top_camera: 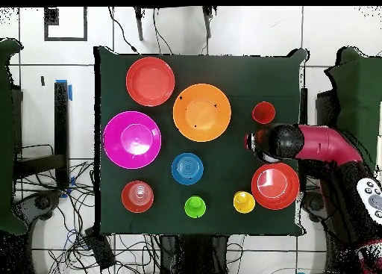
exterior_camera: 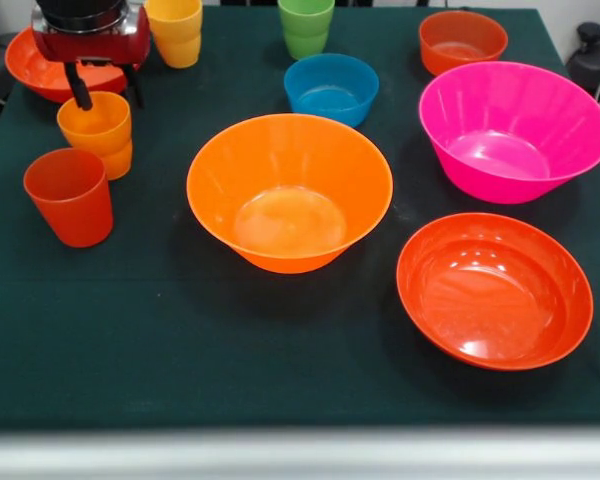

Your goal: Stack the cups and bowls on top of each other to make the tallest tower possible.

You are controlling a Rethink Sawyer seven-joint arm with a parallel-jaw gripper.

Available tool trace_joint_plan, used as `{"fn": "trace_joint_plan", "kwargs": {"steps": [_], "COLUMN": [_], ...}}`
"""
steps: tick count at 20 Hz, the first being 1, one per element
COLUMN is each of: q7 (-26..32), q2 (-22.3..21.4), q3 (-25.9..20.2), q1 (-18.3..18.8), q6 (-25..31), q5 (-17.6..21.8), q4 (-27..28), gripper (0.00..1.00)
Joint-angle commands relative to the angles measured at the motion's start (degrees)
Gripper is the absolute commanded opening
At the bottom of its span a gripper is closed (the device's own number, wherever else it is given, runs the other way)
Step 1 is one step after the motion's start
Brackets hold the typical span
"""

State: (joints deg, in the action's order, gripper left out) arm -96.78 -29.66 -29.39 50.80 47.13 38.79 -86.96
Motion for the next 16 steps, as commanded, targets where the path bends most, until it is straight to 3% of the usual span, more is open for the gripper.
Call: {"fn": "trace_joint_plan", "kwargs": {"steps": [1,14,15,16], "q7": [14.1,8.7,8.6,8.4], "q2": [3.1,2.5,2.5,2.5], "q3": [-1.8,-1.8,-1.6,-1.5], "q1": [-0.9,-1.3,-1.3,-1.4], "q6": [-3.3,-6.7,-6.8,-7.2], "q5": [5.3,6.2,6.4,6.6], "q4": [-2.8,-6.7,-6.7,-6.7], "gripper": [1.0,1.0,0.0,0.0]}}
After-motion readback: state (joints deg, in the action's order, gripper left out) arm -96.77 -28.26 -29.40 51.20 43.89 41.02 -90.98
